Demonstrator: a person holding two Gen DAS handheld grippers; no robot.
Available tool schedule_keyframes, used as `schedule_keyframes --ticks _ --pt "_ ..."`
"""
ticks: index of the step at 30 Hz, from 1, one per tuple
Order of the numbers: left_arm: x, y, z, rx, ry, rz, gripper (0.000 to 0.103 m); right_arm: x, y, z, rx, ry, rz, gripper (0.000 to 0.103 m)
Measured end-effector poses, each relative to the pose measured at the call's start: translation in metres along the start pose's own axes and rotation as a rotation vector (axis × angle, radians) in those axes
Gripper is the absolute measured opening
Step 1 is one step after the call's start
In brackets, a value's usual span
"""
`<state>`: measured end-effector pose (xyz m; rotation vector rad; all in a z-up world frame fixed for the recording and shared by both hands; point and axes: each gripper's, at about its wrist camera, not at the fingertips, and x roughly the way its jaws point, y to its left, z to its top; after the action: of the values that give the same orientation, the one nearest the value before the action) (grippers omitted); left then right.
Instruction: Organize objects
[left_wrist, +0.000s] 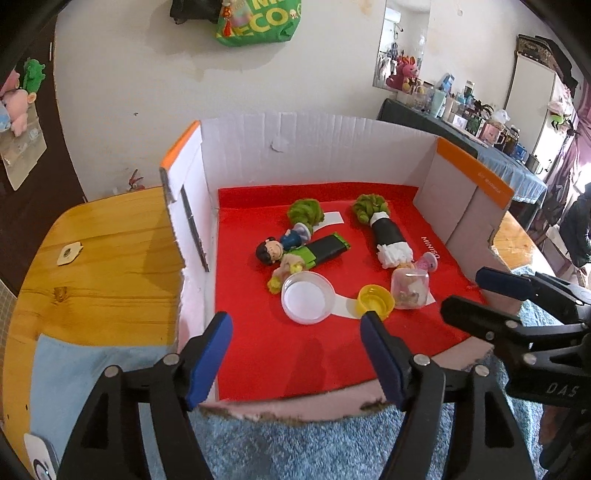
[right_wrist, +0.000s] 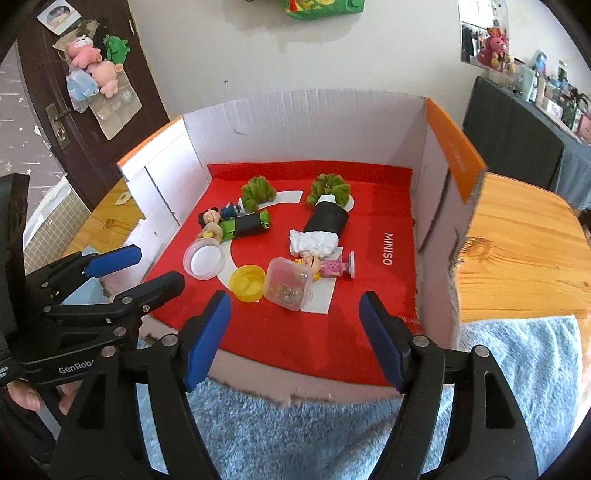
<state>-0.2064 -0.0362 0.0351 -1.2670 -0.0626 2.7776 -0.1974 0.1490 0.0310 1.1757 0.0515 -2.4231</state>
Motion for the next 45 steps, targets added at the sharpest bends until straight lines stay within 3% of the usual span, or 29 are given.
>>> schedule_keyframes --ticks 6,11,17,20,34,45 --pt "-0.017 -0.001 -0.008 -0.008 -0.025 0.004 0.08 -0.018 0.002 -0.007 0.001 -0.026 -0.006 0.08" --pt "-0.029 -0.002 -0.017 -0.022 -0.032 0.003 0.09 -0.033 0.006 -0.016 -0.002 -0.048 -0.009 0.081" --pt "-0.041 -0.005 -0.031 -0.021 -0.048 0.005 0.091 -0.047 0.009 -0.029 0.0 -0.06 -0.01 0.084" --pt "-0.048 -0.006 -0.036 -0.024 -0.066 0.013 0.103 -0.056 0.011 -0.036 0.003 -0.072 -0.014 0.086" --pt "-0.069 -0.009 -0.061 -0.03 -0.093 0.016 0.103 -0.067 0.015 -0.064 0.028 -0.074 -0.007 0.089" --pt "-0.055 -0.003 -0.086 -0.069 -0.022 0.016 0.103 -0.054 0.008 -0.087 0.069 -0.044 -0.027 0.09"
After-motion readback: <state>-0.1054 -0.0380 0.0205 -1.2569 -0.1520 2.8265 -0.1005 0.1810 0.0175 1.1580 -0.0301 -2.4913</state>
